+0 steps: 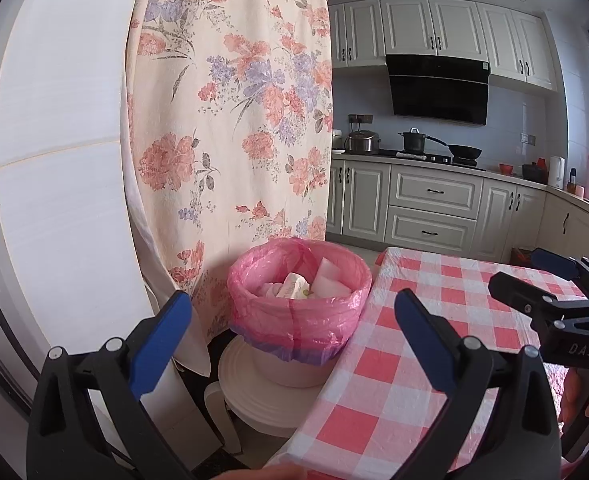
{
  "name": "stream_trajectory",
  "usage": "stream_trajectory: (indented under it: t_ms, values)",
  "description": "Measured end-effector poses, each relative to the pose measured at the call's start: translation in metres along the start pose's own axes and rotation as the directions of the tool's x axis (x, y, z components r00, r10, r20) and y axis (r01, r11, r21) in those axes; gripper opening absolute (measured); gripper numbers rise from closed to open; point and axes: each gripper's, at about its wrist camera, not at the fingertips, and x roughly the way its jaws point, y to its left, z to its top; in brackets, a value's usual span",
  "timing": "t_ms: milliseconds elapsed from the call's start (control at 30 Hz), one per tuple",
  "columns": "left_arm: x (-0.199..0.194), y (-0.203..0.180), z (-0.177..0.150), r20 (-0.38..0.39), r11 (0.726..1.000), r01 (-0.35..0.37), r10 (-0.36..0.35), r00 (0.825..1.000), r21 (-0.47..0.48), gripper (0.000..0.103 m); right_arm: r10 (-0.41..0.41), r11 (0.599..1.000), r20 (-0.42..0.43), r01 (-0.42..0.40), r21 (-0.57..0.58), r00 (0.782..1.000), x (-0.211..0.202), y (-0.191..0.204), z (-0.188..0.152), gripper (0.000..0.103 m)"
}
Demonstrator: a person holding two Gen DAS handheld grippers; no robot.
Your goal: Collect trash
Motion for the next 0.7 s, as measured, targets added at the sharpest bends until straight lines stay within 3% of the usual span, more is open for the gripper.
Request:
stream_trajectory:
  t_ms: [700]
  values:
    - [0.0,0.0004,0.0017,-0.002,1.0,0.001,-0.001,1.0,0.001,0.098,0.001,1.0,0.001,-0.001,-0.004,1.0,-0.0013,0.0021,0.0001,0.095]
